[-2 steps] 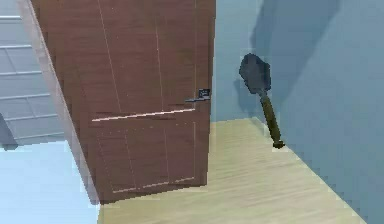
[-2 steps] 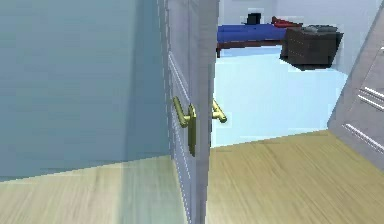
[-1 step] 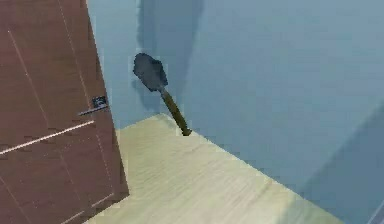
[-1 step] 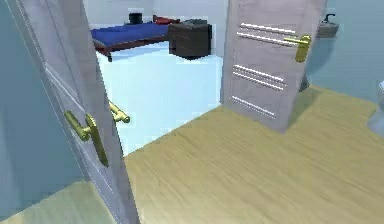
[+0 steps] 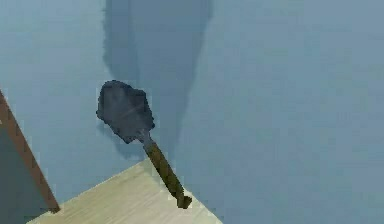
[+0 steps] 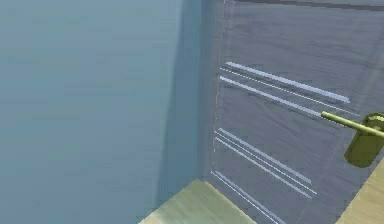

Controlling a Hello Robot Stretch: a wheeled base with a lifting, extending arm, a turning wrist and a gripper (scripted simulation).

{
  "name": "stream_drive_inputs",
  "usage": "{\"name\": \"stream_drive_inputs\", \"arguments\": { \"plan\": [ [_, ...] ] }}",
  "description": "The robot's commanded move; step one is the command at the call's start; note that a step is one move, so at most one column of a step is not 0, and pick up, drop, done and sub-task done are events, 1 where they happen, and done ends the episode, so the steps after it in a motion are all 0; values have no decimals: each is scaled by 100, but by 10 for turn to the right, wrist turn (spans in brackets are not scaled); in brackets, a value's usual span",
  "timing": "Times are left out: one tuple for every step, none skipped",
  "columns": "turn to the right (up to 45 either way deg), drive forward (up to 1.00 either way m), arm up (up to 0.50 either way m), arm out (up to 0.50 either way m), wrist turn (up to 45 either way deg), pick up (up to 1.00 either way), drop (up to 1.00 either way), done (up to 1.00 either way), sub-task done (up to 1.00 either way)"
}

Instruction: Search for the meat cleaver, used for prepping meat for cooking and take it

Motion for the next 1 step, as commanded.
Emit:
{"name": "stream_drive_inputs", "arguments": {
  "plan": [
    [60,0,0,0,0,0,0,0,0]
  ]
}}
